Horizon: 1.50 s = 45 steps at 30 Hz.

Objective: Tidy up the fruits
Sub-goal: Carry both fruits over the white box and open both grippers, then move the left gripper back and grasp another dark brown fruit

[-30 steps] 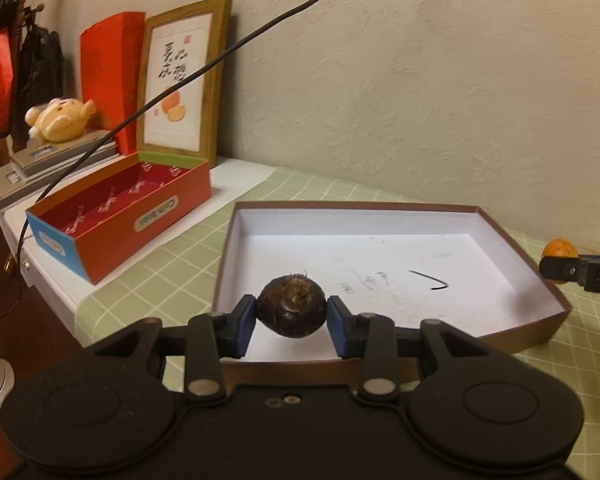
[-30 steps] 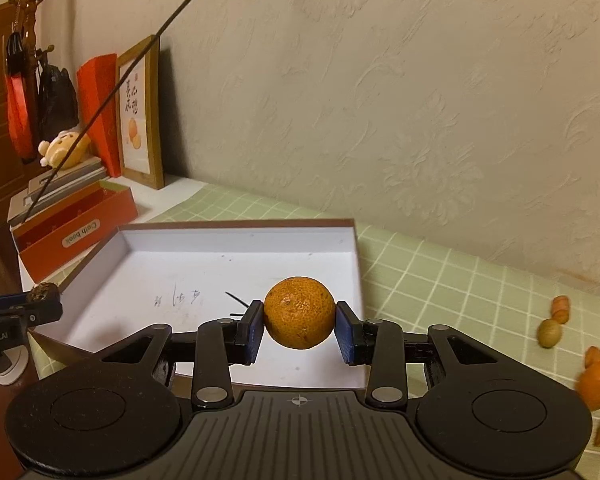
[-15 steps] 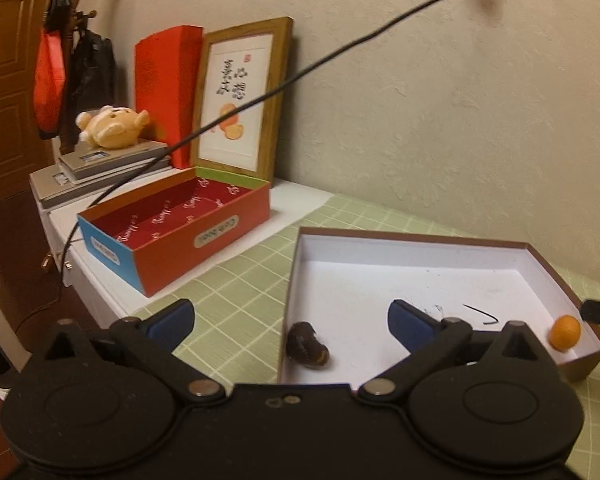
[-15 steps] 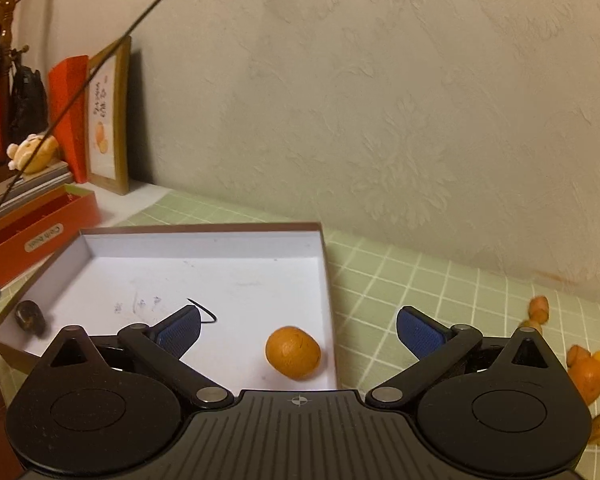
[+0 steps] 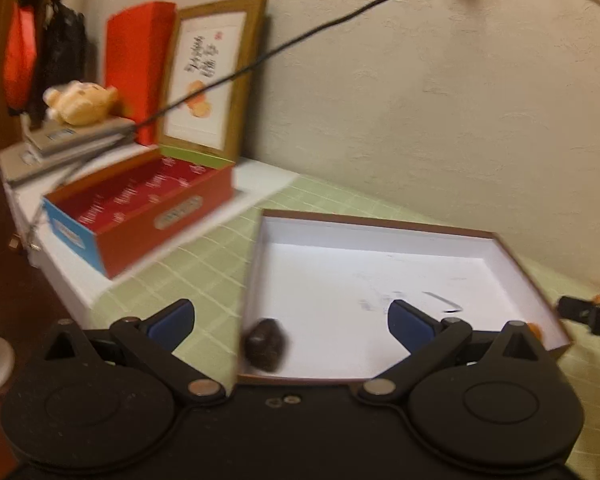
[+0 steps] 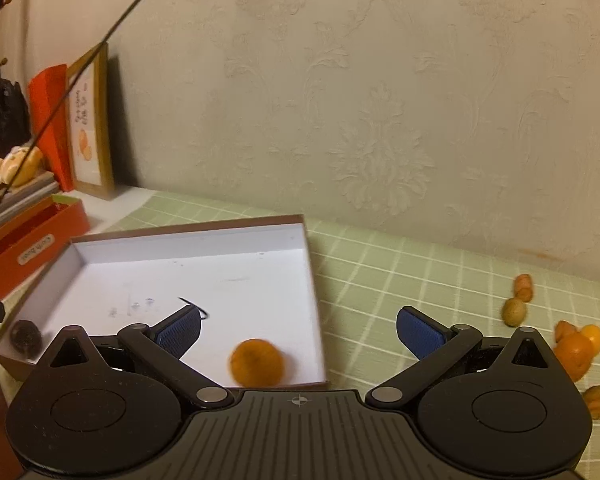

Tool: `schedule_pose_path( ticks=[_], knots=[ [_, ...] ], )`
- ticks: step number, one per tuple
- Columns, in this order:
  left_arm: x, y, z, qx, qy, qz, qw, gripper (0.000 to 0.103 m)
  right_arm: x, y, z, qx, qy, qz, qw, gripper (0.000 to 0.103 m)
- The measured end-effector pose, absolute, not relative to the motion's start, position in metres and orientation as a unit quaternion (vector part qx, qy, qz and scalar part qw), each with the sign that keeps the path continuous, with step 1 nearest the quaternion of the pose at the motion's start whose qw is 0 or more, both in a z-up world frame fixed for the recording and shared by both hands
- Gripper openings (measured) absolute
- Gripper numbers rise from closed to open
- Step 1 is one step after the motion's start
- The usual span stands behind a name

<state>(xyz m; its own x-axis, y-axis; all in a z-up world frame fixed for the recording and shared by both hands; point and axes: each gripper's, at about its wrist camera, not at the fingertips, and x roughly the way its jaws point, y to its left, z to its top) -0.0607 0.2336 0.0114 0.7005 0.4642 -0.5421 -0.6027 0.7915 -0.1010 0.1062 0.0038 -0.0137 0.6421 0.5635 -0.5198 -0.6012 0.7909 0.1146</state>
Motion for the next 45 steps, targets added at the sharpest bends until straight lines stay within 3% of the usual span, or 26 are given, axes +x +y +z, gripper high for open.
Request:
schedule_pose_path(
  ticks=[22, 45],
  knots=[
    [0.014, 0.137, 0.011, -0.104, 0.259, 0.185, 0.943, 0.091, 0.125, -0.15, -0.008, -0.002, 0.265, 0.204, 0.942, 0.103],
    [0.123, -0.038, -0.035, -0.045, 0.311, 0.019, 0.949, 0.07, 0.117, -0.37, -0.013, 0.044, 0.277, 0.003, 0.96, 0.103]
  ],
)
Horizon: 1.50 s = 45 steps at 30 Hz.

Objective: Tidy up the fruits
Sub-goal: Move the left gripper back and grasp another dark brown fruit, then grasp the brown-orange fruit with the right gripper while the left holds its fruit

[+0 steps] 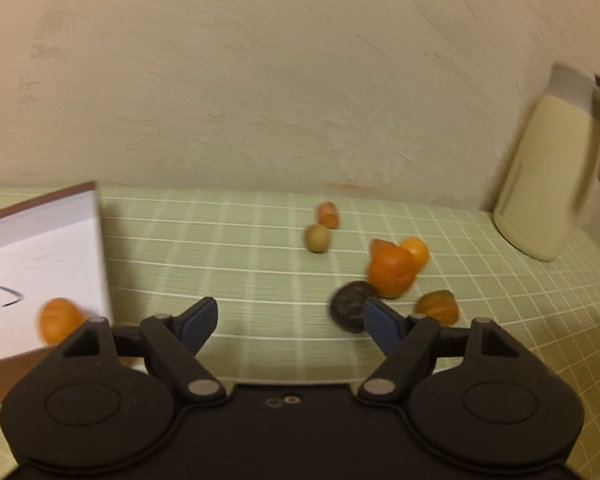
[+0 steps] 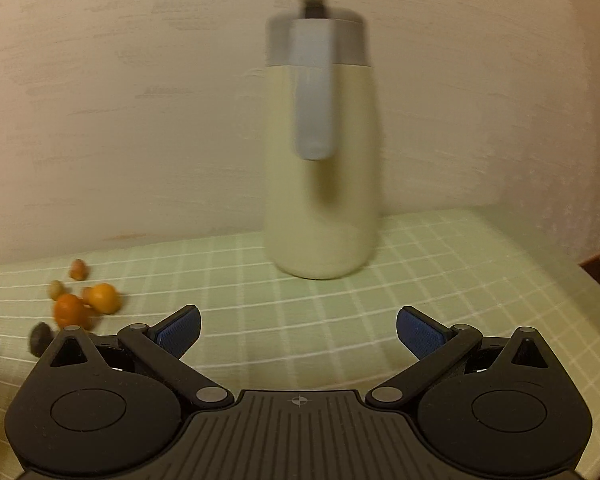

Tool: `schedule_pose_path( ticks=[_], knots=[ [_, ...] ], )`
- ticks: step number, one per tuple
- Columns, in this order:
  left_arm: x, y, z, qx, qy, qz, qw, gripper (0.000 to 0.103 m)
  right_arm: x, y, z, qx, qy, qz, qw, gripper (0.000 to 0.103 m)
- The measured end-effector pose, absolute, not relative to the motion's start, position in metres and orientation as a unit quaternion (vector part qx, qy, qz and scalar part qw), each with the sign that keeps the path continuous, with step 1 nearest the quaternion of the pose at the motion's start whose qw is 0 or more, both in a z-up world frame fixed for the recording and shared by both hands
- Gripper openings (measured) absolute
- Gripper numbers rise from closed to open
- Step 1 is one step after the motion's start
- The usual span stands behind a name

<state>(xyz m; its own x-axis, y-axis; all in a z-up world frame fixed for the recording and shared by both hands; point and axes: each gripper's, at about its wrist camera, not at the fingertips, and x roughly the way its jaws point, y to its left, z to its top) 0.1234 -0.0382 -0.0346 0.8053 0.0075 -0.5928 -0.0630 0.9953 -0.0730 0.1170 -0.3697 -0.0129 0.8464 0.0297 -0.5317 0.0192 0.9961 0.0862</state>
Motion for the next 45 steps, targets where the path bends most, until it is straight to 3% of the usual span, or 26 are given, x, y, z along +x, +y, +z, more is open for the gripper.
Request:
schedule_pose_path(
  ticks=[2, 13, 15, 18, 33, 45],
  knots=[
    [0.133, -0.048, -0.041, -0.043, 0.319, 0.011, 0.947, 0.064, 0.114, -0.379, -0.015, 0.041, 0.278, -0.007, 0.96, 0.103],
    [0.161, -0.072, -0.058, -0.038, 0.337, 0.0, 0.941, 0.052, 0.112, -0.416, -0.023, 0.048, 0.286, -0.038, 0.956, 0.103],
    [0.164, -0.074, -0.061, -0.038, 0.34, 0.004, 0.94, 0.046, 0.114, -0.416, -0.023, 0.046, 0.286, -0.039, 0.956, 0.103],
    [0.167, -0.079, -0.065, -0.021, 0.343, 0.012, 0.939, 0.029, 0.115, -0.418, -0.023, 0.045, 0.288, -0.043, 0.955, 0.103],
    [0.148, -0.056, -0.044, -0.041, 0.31, 0.027, 0.949, 0.027, 0.121, -0.405, -0.024, 0.043, 0.291, -0.026, 0.955, 0.103],
    [0.103, 0.013, -0.01, -0.039, 0.276, 0.081, 0.957, 0.027, 0.141, -0.316, -0.021, 0.035, 0.295, 0.083, 0.951, 0.103]
  ],
)
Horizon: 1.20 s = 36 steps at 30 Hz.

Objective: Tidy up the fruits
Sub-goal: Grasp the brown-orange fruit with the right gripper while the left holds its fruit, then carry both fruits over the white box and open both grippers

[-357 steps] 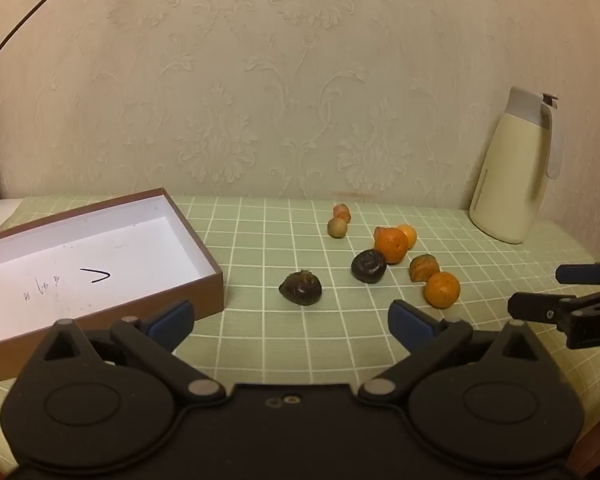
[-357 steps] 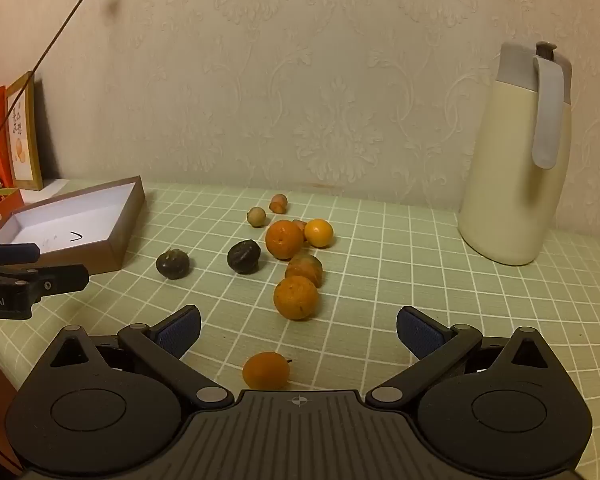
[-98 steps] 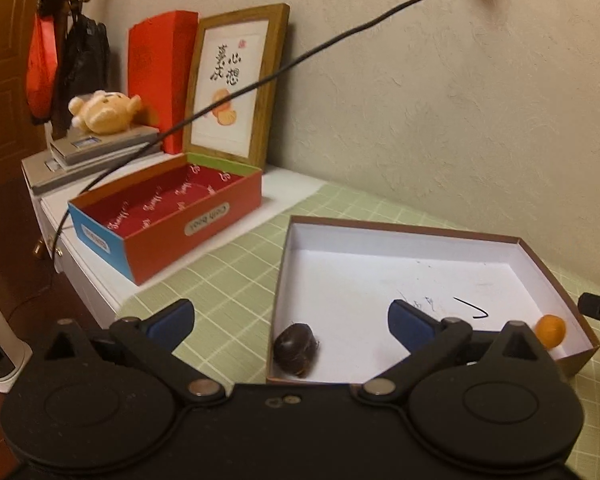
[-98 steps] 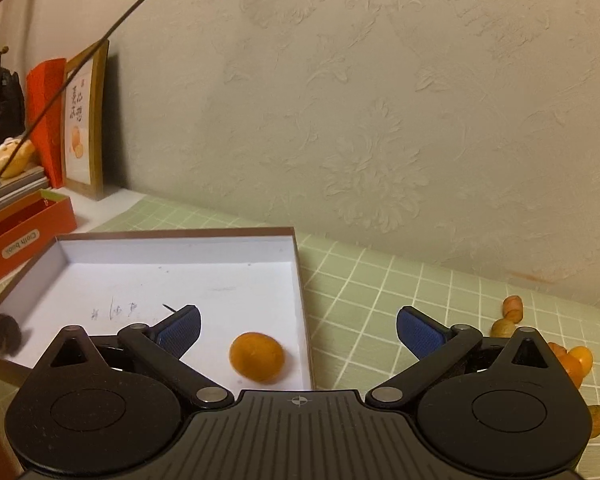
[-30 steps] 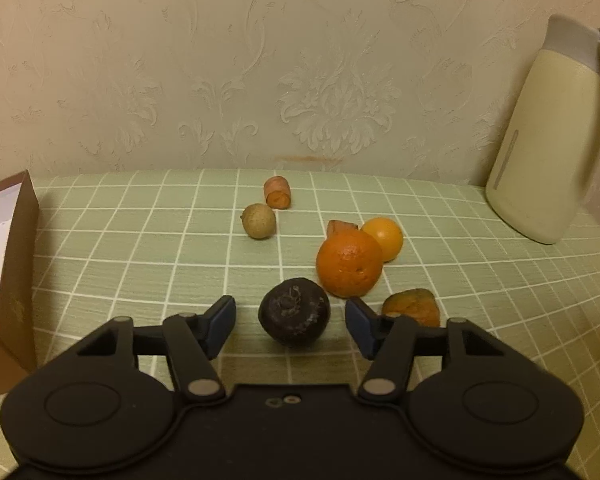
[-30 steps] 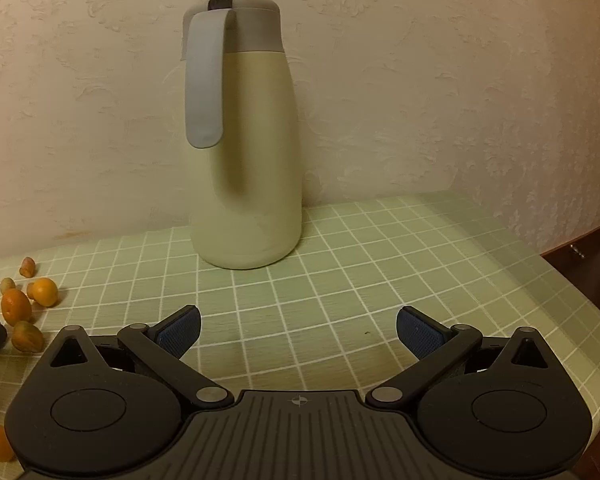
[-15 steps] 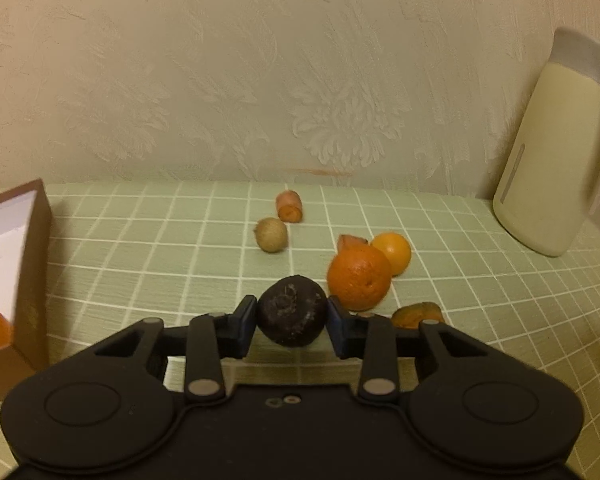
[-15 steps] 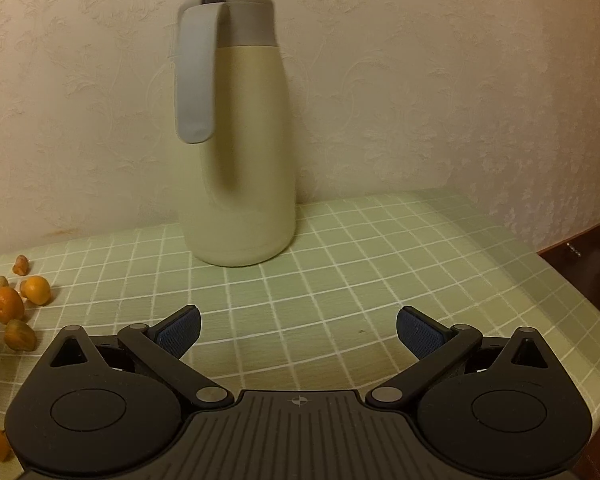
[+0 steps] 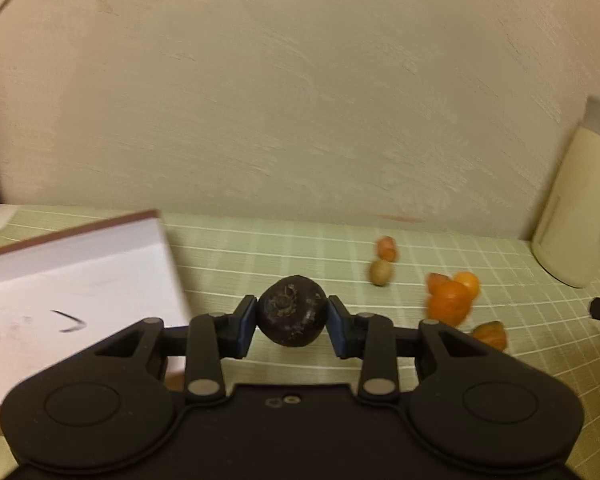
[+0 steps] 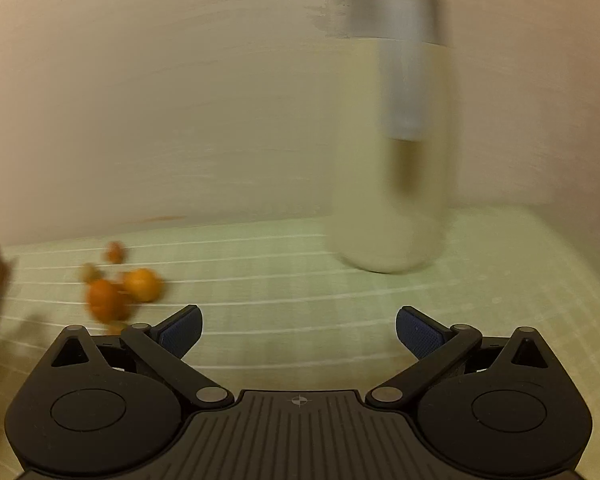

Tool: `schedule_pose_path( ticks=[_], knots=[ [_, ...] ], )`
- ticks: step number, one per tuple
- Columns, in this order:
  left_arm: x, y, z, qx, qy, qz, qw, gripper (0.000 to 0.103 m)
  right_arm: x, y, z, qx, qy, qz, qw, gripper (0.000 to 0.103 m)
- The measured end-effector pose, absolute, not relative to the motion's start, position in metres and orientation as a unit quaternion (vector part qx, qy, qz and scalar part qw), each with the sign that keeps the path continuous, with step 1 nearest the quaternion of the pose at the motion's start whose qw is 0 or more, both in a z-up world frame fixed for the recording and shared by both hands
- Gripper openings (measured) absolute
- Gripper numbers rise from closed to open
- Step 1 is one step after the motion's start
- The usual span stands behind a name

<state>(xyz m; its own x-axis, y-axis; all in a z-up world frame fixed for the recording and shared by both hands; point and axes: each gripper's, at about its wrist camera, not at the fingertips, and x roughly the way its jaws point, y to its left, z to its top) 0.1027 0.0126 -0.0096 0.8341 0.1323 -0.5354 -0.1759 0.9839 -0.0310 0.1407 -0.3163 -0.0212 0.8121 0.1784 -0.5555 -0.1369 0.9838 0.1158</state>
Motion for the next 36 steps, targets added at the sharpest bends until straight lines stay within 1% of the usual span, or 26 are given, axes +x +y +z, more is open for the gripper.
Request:
schedule_pose_path(
  ticks=[2, 3, 5, 12, 13, 14, 15, 17, 18, 19, 25, 36],
  knots=[
    [0.093, 0.025, -0.004, -0.039, 0.272, 0.089, 0.957, 0.027, 0.143, -0.295, -0.02, 0.028, 0.296, 0.109, 0.949, 0.101],
    [0.089, 0.03, -0.002, -0.039, 0.27, 0.093, 0.958, 0.027, 0.144, -0.284, -0.02, 0.024, 0.296, 0.123, 0.947, 0.088],
    [0.079, 0.037, 0.001, -0.041, 0.267, 0.099, 0.958, 0.027, 0.148, -0.262, -0.023, 0.011, 0.308, 0.145, 0.94, 0.071],
    [0.053, 0.043, 0.007, -0.038, 0.263, 0.104, 0.958, 0.027, 0.155, -0.211, -0.04, -0.013, 0.345, 0.182, 0.92, 0.07],
    [0.051, 0.044, 0.006, -0.039, 0.265, 0.104, 0.958, 0.027, 0.157, -0.206, -0.042, -0.017, 0.351, 0.182, 0.918, 0.067],
    [0.048, 0.043, 0.006, -0.038, 0.265, 0.104, 0.958, 0.027, 0.16, -0.202, -0.045, -0.019, 0.356, 0.181, 0.917, 0.059],
    [0.046, 0.043, 0.006, -0.036, 0.266, 0.104, 0.958, 0.027, 0.162, -0.199, -0.048, -0.02, 0.363, 0.178, 0.915, 0.055],
    [0.042, 0.043, 0.006, -0.038, 0.267, 0.103, 0.957, 0.027, 0.167, -0.196, -0.054, -0.018, 0.372, 0.176, 0.911, 0.052],
    [0.04, 0.043, 0.005, -0.037, 0.269, 0.103, 0.957, 0.027, 0.169, -0.195, -0.057, -0.019, 0.377, 0.175, 0.91, 0.04],
    [0.037, 0.043, 0.004, -0.037, 0.27, 0.104, 0.956, 0.027, 0.171, -0.194, -0.059, -0.017, 0.383, 0.177, 0.906, 0.037],
    [0.02, 0.043, 0.002, -0.041, 0.272, 0.107, 0.956, 0.027, 0.166, -0.194, -0.046, -0.013, 0.373, 0.181, 0.91, 0.036],
    [-0.018, 0.059, 0.007, -0.048, 0.265, 0.132, 0.954, 0.027, 0.114, -0.17, 0.006, -0.025, 0.31, 0.252, 0.916, 0.036]
  ],
)
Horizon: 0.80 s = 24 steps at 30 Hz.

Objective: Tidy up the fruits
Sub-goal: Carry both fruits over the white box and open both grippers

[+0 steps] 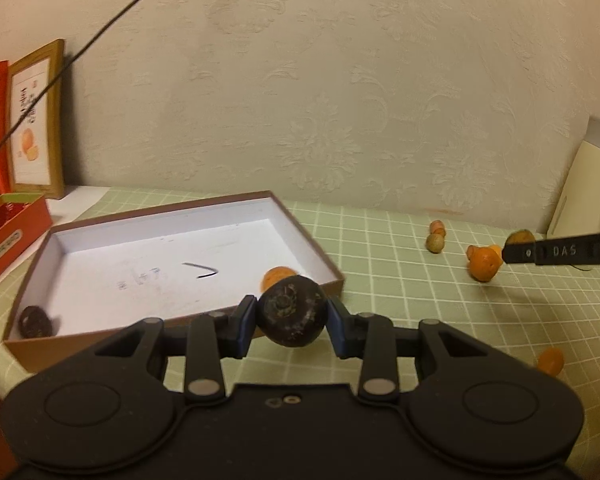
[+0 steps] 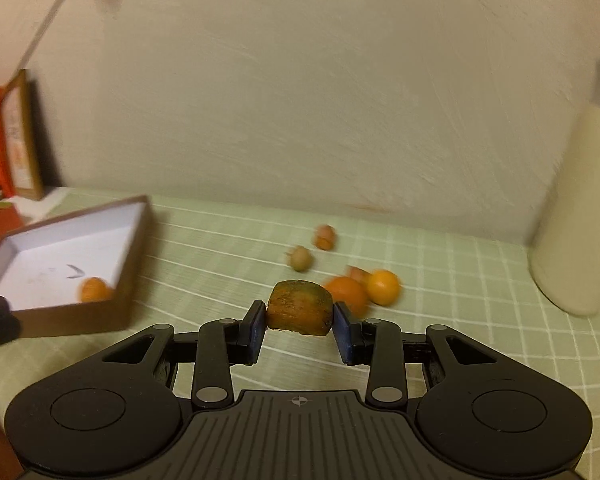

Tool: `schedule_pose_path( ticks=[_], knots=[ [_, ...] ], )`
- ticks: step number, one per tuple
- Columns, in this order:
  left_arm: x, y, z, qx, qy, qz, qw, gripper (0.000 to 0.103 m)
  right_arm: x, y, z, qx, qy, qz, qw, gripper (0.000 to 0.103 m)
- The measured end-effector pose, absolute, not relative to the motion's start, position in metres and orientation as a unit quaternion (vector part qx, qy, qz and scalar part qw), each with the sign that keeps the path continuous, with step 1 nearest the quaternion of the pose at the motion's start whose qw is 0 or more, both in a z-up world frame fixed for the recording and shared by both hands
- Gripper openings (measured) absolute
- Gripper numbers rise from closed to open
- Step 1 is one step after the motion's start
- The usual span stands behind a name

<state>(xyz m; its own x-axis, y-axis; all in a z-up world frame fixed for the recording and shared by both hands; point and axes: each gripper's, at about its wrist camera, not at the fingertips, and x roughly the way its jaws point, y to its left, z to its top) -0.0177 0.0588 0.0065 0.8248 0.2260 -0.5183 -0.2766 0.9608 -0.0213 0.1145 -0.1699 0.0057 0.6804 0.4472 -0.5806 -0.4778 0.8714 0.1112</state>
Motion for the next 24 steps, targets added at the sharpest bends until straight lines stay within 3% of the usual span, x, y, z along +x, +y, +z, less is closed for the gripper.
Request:
schedule_pose_path(
  ticks=[24],
  knots=[
    [-0.062, 0.147, 0.021, -0.061, 0.233, 0.228, 0.943, 0.027, 0.047, -0.014, 0.022, -0.087, 0.252, 0.412, 0.871, 0.036]
  ],
)
